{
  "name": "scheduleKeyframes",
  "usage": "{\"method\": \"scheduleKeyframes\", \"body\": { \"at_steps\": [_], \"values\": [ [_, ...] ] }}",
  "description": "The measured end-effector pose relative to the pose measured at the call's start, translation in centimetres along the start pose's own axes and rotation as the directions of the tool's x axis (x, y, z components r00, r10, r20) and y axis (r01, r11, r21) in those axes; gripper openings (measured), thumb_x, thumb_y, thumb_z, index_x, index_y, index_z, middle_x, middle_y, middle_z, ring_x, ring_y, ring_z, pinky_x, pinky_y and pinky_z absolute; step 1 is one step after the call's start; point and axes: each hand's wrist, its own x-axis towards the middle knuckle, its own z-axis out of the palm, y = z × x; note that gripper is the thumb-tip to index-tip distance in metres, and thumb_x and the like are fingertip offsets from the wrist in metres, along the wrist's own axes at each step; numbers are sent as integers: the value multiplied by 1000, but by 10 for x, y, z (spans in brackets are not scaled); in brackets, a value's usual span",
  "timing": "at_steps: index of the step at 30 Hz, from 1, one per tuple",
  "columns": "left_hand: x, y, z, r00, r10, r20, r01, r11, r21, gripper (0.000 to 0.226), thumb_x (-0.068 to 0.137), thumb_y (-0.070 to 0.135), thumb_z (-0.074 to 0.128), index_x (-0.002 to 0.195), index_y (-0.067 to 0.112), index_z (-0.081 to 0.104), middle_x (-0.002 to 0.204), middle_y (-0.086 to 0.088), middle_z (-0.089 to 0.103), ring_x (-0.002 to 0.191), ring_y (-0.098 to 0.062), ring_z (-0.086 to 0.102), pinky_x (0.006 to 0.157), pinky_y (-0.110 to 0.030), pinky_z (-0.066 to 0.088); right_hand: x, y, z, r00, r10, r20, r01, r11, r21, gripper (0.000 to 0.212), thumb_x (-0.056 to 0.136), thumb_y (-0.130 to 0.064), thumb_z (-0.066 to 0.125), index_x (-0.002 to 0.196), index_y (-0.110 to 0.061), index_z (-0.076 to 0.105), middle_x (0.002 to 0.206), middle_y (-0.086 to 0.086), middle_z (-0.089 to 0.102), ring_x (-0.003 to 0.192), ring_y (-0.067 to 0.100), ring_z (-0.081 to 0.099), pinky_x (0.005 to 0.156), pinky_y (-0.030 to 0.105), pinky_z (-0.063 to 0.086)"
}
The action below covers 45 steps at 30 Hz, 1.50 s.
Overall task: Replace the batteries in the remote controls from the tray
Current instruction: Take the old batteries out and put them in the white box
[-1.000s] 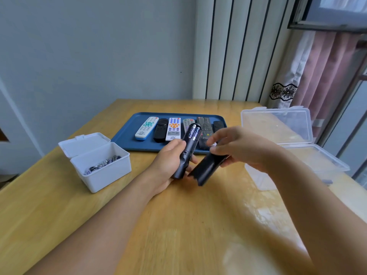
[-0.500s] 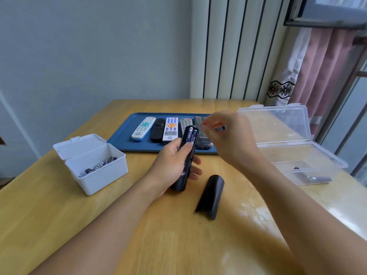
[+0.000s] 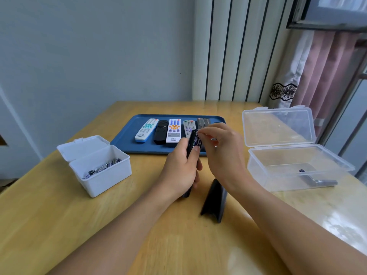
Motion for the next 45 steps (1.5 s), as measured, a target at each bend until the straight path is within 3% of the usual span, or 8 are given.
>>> {"method": "scheduleKeyframes", "body": {
  "at_steps": [9, 13, 21, 24, 31, 36, 39, 45],
  "values": [
    [4, -3, -11, 990, 134, -51, -109, 932, 345, 15, 104, 27, 44, 95, 15, 47, 74, -5, 66, 46, -16, 55, 50, -43, 50, -2, -5, 14, 997, 74, -28, -73, 997, 23, 17, 94, -7, 62, 94, -13, 78, 92, -6, 65, 81, 5, 58, 70, 9, 42],
    [7, -3, -12, 987, 150, -66, -116, 925, 361, 17, 102, 27, 47, 93, 13, 48, 73, -6, 65, 46, -19, 56, 49, -47, 52, -1, -3, 15, 995, 84, -47, -81, 995, 60, 14, 93, -8, 65, 94, -14, 78, 93, -7, 66, 83, 6, 62, 73, 17, 49],
    [10, -5, -14, 989, 131, -74, -99, 937, 334, 16, 102, 26, 48, 91, 14, 49, 68, -8, 64, 41, -18, 53, 45, -48, 51, 5, -5, 18, 996, 90, -16, -90, 995, 42, 14, 93, -12, 60, 80, -19, 59, 86, -5, 60, 80, 10, 59, 70, 9, 40],
    [10, -4, -14, 994, 79, -73, -55, 957, 285, 18, 103, 29, 47, 89, 17, 49, 71, -13, 64, 44, -24, 55, 34, -36, 46, 8, 2, 19, 993, 114, 26, -115, 991, 63, 17, 94, -23, 64, 79, -17, 58, 84, -3, 62, 80, 10, 61, 72, 17, 46],
    [13, -3, -18, 999, -29, -37, 36, 980, 197, 18, 104, 29, 44, 100, 12, 49, 81, -22, 65, 45, -23, 57, 39, -30, 48, 9, 5, 17, 989, 146, 28, -148, 977, 151, 17, 92, -26, 70, 81, -15, 63, 77, -4, 67, 75, 12, 65, 68, 28, 53],
    [11, -1, -25, 997, -73, -8, 73, 989, 131, 19, 104, 32, 44, 104, 14, 51, 80, -19, 65, 47, -20, 58, 41, -29, 48, 11, -4, 13, 945, 283, 164, -326, 857, 398, 11, 89, -13, 74, 97, -8, 69, 86, 6, 75, 77, 16, 74, 71, 29, 60],
    [14, -1, -32, 984, -179, -15, 178, 983, -37, 17, 104, 29, 42, 102, 15, 51, 75, -15, 62, 48, -23, 56, 42, -30, 47, 26, -27, 11, 907, 376, 188, -417, 755, 506, 6, 87, -7, 76, 90, -4, 71, 80, 8, 74, 69, 13, 72, 67, 21, 57],
    [16, -2, -52, 901, -434, -5, 414, 862, -293, 22, 104, 18, 35, 109, 3, 49, 75, -14, 58, 51, -22, 55, 44, -27, 51, 57, -98, 71, 705, 278, 653, -587, 745, 318, 10, 82, 1, 76, 85, 5, 68, 70, 15, 66, 57, 18, 65, 57, 23, 59]
  ]
}}
